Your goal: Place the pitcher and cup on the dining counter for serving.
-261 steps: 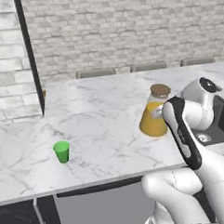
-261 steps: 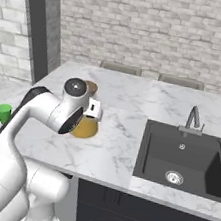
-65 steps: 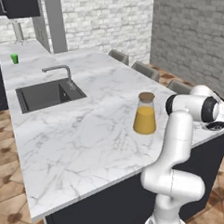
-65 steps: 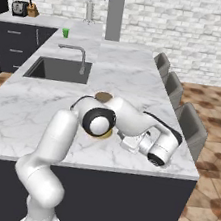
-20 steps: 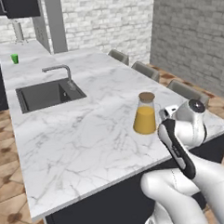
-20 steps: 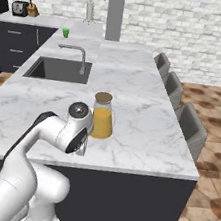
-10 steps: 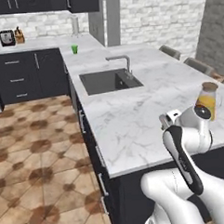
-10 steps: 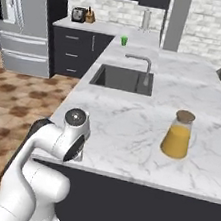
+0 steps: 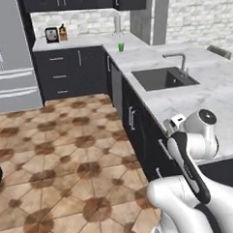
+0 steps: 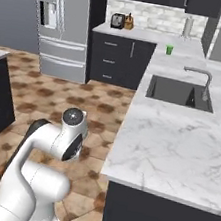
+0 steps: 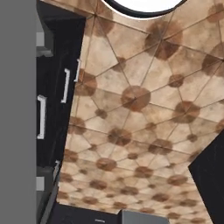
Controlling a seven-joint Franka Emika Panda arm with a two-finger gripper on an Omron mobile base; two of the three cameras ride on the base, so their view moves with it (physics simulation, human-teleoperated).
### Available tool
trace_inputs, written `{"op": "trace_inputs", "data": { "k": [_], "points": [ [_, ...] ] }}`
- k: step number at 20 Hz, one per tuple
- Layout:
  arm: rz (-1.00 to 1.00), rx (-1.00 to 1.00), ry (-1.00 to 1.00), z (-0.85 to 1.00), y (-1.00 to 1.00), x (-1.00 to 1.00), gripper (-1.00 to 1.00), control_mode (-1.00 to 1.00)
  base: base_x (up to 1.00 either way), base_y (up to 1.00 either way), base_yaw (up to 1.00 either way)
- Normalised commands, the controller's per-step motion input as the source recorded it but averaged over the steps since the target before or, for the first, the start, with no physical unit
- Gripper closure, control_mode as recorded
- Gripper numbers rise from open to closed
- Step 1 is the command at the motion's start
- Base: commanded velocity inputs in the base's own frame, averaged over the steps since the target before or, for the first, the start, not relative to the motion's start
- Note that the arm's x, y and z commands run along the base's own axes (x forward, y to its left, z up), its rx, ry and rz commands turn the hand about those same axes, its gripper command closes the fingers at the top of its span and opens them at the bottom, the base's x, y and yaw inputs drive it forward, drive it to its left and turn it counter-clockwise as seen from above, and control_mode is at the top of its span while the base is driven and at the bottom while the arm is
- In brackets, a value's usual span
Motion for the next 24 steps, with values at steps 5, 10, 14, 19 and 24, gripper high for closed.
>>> {"op": "trace_inputs", "data": {
  "k": [5, 10, 14, 19, 24],
  "points": [
    [0.00, 0.00, 0.00, 0.00, 0.00, 0.00, -1.00, 1.00, 0.55, 1.00, 0.05],
    [0.00, 0.00, 0.00, 0.00, 0.00, 0.00, -1.00, 1.00, 1.00, 1.00, -0.24],
    [0.00, 0.00, 0.00, 0.00, 0.00, 0.00, -1.00, 1.00, 1.00, 0.97, -0.31],
    [0.00, 0.00, 0.00, 0.00, 0.00, 0.00, -1.00, 1.00, 1.00, 0.66, -0.26],
    [0.00, 0.00, 0.00, 0.00, 0.00, 0.00, -1.00, 1.00, 1.00, 0.09, -0.32]
  ]
}}
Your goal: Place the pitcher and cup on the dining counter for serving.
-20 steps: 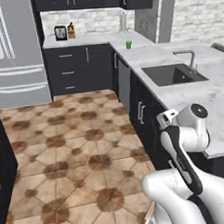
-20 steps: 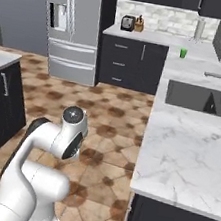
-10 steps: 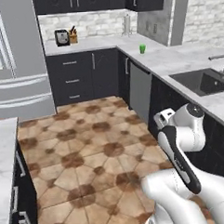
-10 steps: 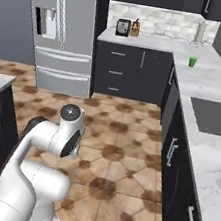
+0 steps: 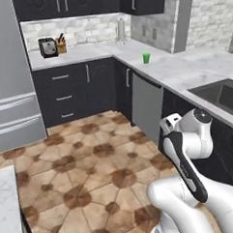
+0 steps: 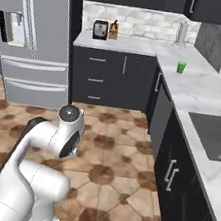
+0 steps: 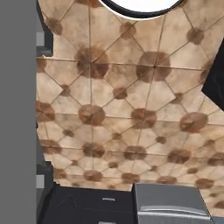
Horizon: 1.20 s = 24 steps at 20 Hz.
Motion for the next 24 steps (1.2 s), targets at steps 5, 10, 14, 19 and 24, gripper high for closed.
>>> {"op": "trace_inputs", "data": {
  "k": [5, 10, 14, 19, 24],
  "points": [
    [0.00, 0.00, 0.00, 0.00, 0.00, 0.00, -1.00, 1.00, 1.00, 0.00, -0.27],
    [0.00, 0.00, 0.00, 0.00, 0.00, 0.00, -1.00, 1.00, 1.00, 0.16, -0.32],
    [0.00, 0.00, 0.00, 0.00, 0.00, 0.00, -1.00, 1.00, 1.00, 0.25, -0.37],
    [0.00, 0.00, 0.00, 0.00, 0.00, 0.00, -1.00, 1.00, 1.00, 0.62, -0.49],
    [0.00, 0.00, 0.00, 0.00, 0.00, 0.00, -1.00, 1.00, 0.99, 0.69, -0.56]
  ]
}}
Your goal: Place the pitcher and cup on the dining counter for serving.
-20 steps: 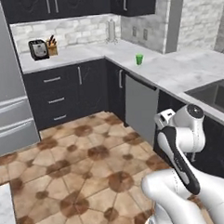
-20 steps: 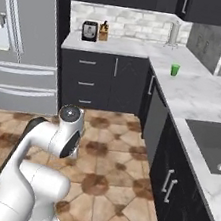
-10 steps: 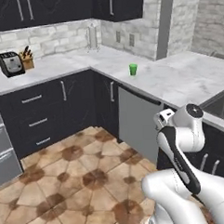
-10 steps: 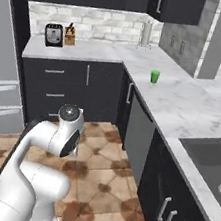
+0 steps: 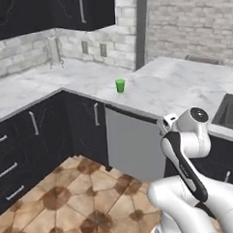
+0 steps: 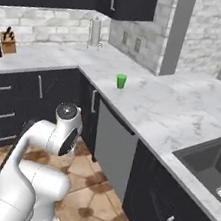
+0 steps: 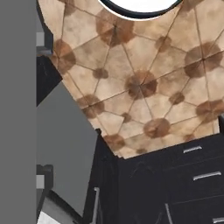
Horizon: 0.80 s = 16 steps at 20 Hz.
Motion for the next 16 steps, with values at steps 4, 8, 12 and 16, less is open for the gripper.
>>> {"op": "trace_inputs", "data": {
  "k": [4, 8, 12, 16],
  "points": [
    [0.00, 0.00, 0.00, 0.00, 0.00, 0.00, -1.00, 1.00, 0.91, 0.71, -0.61],
    [0.00, 0.00, 0.00, 0.00, 0.00, 0.00, -1.00, 1.00, 0.98, 0.96, -0.59],
    [0.00, 0.00, 0.00, 0.00, 0.00, 0.00, -1.00, 1.00, 1.00, 1.00, -0.57],
    [0.00, 0.00, 0.00, 0.00, 0.00, 0.00, -1.00, 1.00, 0.84, 0.93, -0.64]
  ]
}}
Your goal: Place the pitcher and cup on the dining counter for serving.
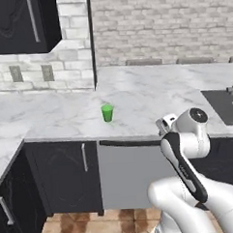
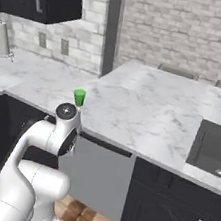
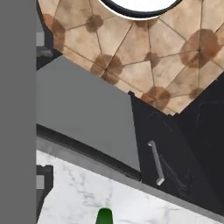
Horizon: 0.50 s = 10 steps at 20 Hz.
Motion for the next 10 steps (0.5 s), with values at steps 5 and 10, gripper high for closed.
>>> {"op": "trace_inputs", "data": {
  "k": [5, 10],
  "points": [
    [0.00, 0.00, 0.00, 0.00, 0.00, 0.00, -1.00, 1.00, 0.92, 0.87, -0.52],
    [0.00, 0.00, 0.00, 0.00, 0.00, 0.00, -1.00, 1.00, 0.81, 0.53, -0.27]
  ]
}}
